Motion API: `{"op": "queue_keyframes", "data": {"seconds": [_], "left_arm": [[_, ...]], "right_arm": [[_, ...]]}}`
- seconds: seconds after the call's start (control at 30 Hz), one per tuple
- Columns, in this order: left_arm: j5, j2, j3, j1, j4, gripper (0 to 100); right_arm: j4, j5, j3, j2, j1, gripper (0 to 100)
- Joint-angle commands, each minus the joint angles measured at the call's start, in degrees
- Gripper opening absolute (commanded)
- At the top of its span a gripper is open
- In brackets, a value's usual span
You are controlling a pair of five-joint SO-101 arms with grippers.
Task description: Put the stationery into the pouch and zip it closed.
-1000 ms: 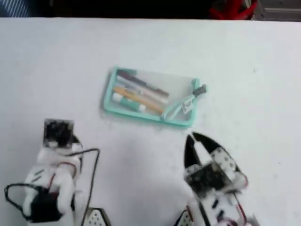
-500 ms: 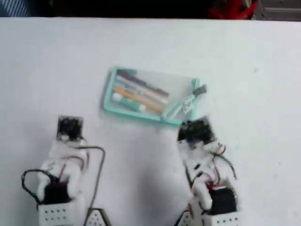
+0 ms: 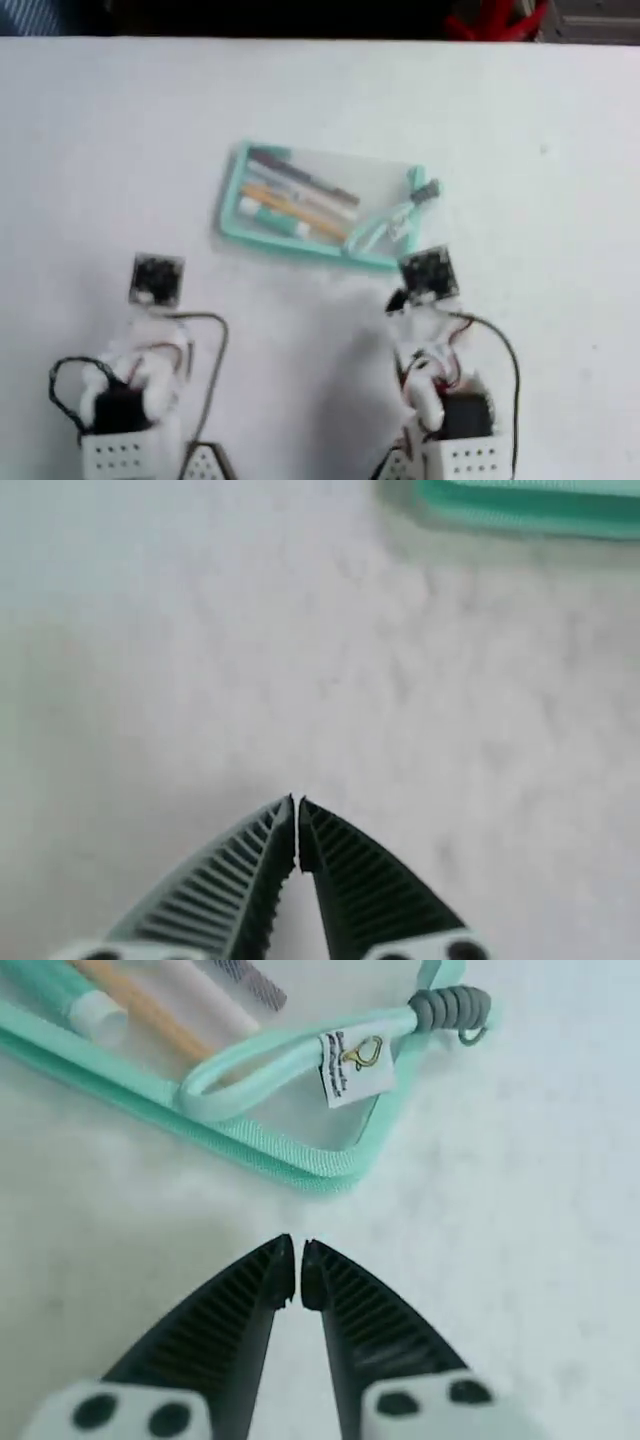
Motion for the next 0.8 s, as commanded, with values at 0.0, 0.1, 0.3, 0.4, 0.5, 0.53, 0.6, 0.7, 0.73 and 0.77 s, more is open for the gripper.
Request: {"op": "queue_keyframes", "data": {"seconds": [0.0, 0.1, 0.3, 0.4, 0.5, 0.53, 0.6, 0.7, 0.73, 0.77], "left_arm": [[0.53, -0.48, -0.26, -0.48, 0.88, 2], [0.53, -0.48, -0.26, -0.48, 0.88, 2], [0.53, -0.48, -0.26, -0.57, 0.88, 2], [0.53, -0.48, -0.26, -0.57, 0.88, 2], [0.53, -0.48, -0.26, -0.57, 0.88, 2], [0.53, -0.48, -0.26, -0.57, 0.88, 2], [0.53, -0.48, -0.26, -0.57, 0.88, 2], [0.53, -0.48, -0.26, -0.57, 0.88, 2], [0.53, -0.48, -0.26, -0.57, 0.88, 2], [0.53, -0.48, -0.26, -0.57, 0.88, 2]], "right_arm": [[1.19, -0.62, 0.62, -0.4, 1.54, 2.1], [5.67, -0.62, 0.62, -0.13, 1.19, 2.1], [14.81, -0.62, 0.62, -0.31, 1.63, 1.9], [15.69, -0.88, 0.62, -0.31, 1.71, 1.8], [15.6, -0.97, 0.62, -0.22, 1.71, 1.8], [15.6, -0.97, 0.62, -0.22, 1.71, 1.8], [15.6, -0.97, 0.62, -0.22, 1.71, 1.8], [15.6, -0.79, 0.62, -0.31, 1.71, 1.8], [15.6, -0.79, 0.62, -0.31, 1.71, 1.8], [15.6, -0.79, 0.62, -0.31, 1.71, 1.8]]}}
